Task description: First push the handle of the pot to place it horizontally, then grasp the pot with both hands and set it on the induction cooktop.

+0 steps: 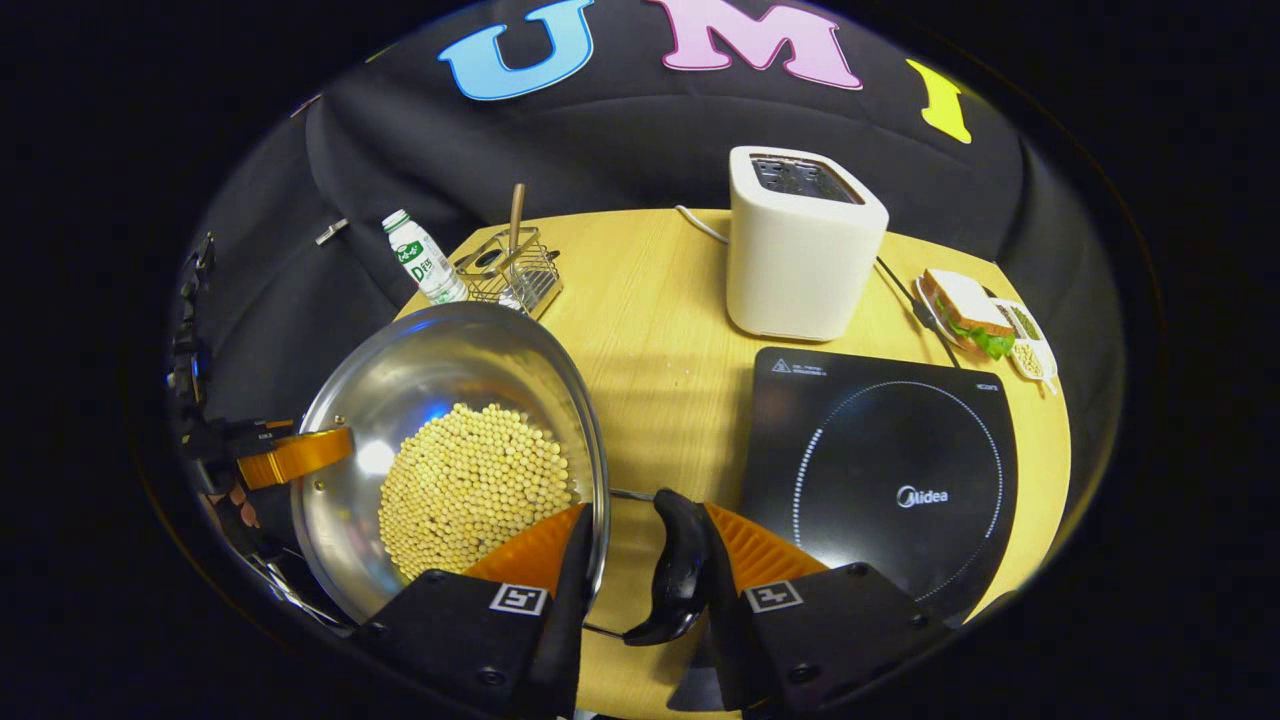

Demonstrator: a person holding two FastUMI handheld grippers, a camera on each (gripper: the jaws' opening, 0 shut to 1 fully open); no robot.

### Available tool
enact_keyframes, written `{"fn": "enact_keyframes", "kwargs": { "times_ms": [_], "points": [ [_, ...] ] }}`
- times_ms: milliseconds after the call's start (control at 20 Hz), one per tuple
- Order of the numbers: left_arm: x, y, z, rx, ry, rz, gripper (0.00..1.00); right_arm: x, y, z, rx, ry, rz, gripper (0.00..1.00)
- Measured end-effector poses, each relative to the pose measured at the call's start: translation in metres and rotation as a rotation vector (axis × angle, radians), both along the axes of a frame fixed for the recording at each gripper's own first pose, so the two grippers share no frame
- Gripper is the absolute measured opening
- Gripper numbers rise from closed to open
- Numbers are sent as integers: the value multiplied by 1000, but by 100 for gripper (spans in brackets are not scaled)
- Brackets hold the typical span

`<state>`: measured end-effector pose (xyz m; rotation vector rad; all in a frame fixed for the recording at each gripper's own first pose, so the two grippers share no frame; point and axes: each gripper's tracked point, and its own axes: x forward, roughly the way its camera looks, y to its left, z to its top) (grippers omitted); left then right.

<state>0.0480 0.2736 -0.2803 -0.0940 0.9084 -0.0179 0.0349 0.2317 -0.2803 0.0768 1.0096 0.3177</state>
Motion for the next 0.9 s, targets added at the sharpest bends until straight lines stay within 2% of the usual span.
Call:
{"fn": "enact_keyframes", "kwargs": {
  "times_ms": [50,100,150,200,250,450,900],
  "points": [
    [-3,-8,4,1,5,0,59,0,-8,4,-1,3,-1,57],
    [-5,-16,8,-4,14,5,59,0,-17,8,-5,2,1,52],
    [-7,-25,10,-10,17,10,59,1,-26,12,-6,0,2,56],
    [-7,-35,15,-17,20,13,59,1,-35,17,-6,-7,6,52],
    [-7,-45,17,-23,19,14,59,3,-45,21,-8,-11,7,56],
    [0,-89,30,-29,9,3,59,9,-88,31,-14,-26,0,56],
    [34,-194,36,-38,9,-81,59,26,-191,28,-26,-18,-73,56]
  ]
}}
